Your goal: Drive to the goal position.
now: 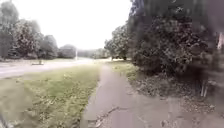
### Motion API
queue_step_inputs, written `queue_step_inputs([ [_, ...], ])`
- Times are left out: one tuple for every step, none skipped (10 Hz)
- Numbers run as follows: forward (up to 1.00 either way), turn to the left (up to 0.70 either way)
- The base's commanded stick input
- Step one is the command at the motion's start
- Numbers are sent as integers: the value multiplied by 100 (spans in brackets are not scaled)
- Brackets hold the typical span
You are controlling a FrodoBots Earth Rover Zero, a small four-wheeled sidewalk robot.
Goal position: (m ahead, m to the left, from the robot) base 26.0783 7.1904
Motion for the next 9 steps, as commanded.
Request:
queue_step_inputs([
  [100, 0],
  [100, 0],
  [100, 0],
  [100, 0],
  [100, 0],
  [100, 0],
  [100, 0],
  [100, 0],
  [100, 0],
])
